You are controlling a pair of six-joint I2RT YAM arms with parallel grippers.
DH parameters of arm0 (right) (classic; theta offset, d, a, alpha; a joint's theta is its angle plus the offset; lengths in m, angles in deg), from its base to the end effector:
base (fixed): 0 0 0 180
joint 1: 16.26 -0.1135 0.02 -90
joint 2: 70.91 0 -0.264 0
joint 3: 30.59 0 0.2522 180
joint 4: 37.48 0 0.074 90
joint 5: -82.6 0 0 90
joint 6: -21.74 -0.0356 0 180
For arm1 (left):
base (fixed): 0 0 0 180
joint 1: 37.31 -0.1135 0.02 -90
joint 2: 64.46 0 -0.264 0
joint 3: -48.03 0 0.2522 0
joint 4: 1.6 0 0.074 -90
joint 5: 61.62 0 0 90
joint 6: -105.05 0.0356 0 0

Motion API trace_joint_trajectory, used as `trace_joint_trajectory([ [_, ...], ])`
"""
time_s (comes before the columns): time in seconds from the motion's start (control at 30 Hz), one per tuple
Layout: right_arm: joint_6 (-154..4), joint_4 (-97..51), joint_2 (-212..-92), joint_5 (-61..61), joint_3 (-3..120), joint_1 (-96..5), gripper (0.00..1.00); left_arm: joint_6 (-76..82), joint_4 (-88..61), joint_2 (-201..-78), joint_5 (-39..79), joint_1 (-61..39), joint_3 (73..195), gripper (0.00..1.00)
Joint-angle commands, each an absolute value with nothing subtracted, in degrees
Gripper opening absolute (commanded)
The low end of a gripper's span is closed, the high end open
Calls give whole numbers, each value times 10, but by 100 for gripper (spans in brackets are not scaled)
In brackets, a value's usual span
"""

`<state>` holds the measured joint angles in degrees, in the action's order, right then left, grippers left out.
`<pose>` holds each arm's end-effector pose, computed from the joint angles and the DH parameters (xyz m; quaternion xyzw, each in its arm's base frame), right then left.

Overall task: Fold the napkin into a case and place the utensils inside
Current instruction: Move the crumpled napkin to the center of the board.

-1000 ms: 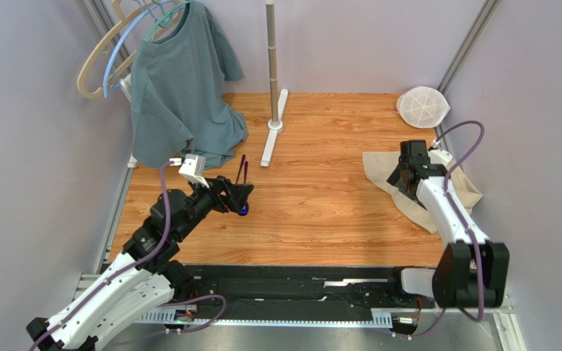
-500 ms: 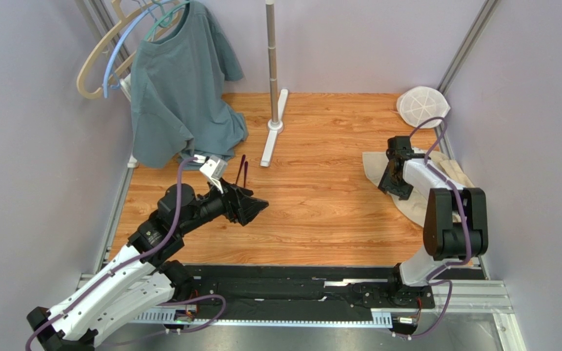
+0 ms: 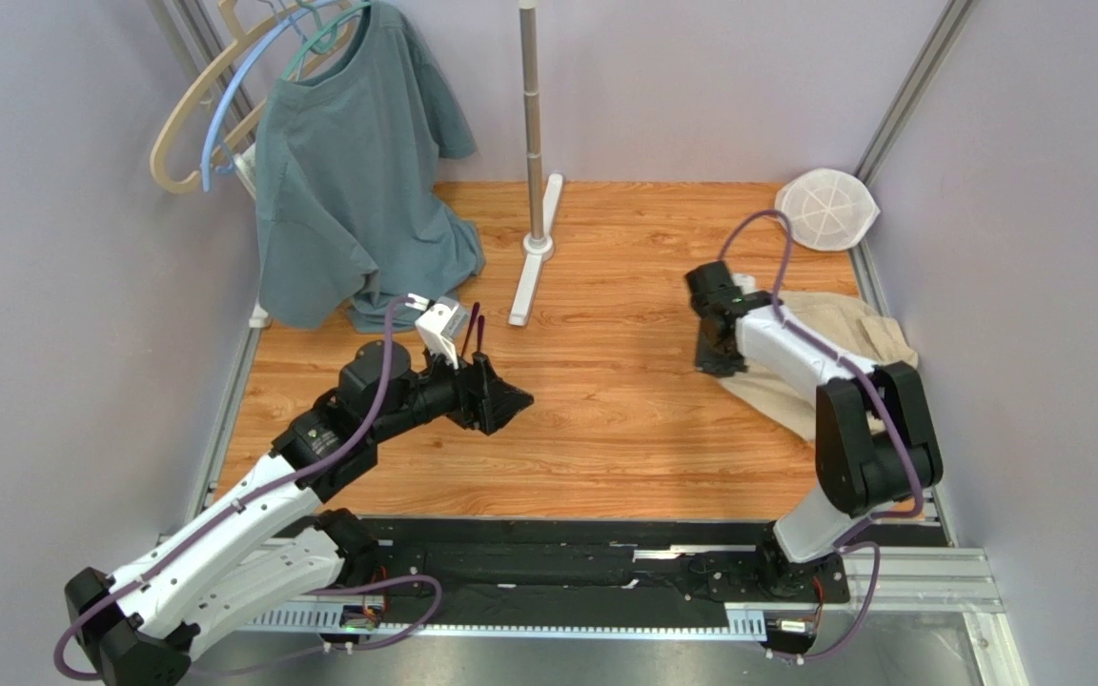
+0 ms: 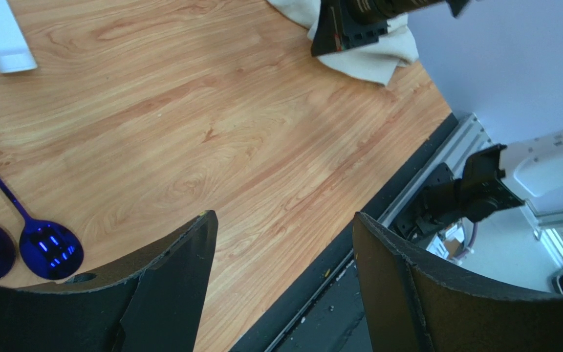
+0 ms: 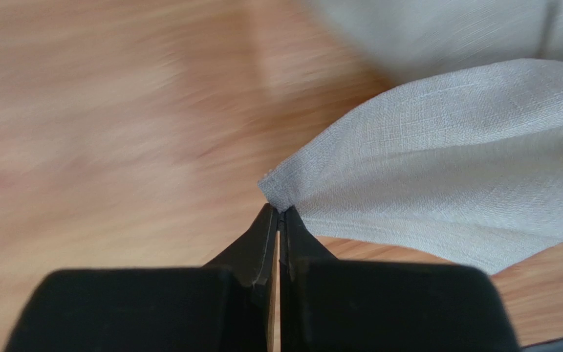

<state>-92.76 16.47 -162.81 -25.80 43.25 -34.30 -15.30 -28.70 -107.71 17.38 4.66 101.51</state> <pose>0.2905 0.0828 0.1967 0.0799 0.9720 -0.0912 0.2011 0.1294 -0.1255 0.3076 0.1377 0.7896 -0.4120 0.4333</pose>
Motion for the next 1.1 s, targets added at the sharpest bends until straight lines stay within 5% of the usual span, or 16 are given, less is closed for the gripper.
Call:
trace_joint_trajectory([
  [0.0,-1065,137,-1563,-123,436,-503,0,-155,-343,-1102,240,47,1055,75],
  [0.07,-1106,78,-1575,-62,433,-568,1,-165,-363,-1106,263,46,1049,75],
  [0.13,-1123,38,-1588,-26,437,-592,24,-180,-358,-1104,272,45,1041,76],
  [0.17,-1126,34,-1588,-10,437,-597,49,-184,-345,-1105,268,45,1027,77],
  [0.27,-1089,61,-1548,-42,435,-567,69,-197,-293,-1124,234,45,999,81],
  [0.43,-1026,157,-1511,-179,437,-438,70,-164,-262,-1306,163,45,1051,81],
  [0.57,-994,161,-1548,-196,468,-290,68,-130,-352,-1478,186,45,1204,78],
  [0.9,-908,196,-1754,-232,653,-167,66,-169,-391,-1660,335,16,1301,76],
  [1.07,-879,194,-1806,-269,703,-149,65,-179,-416,-1742,326,14,1355,83],
])
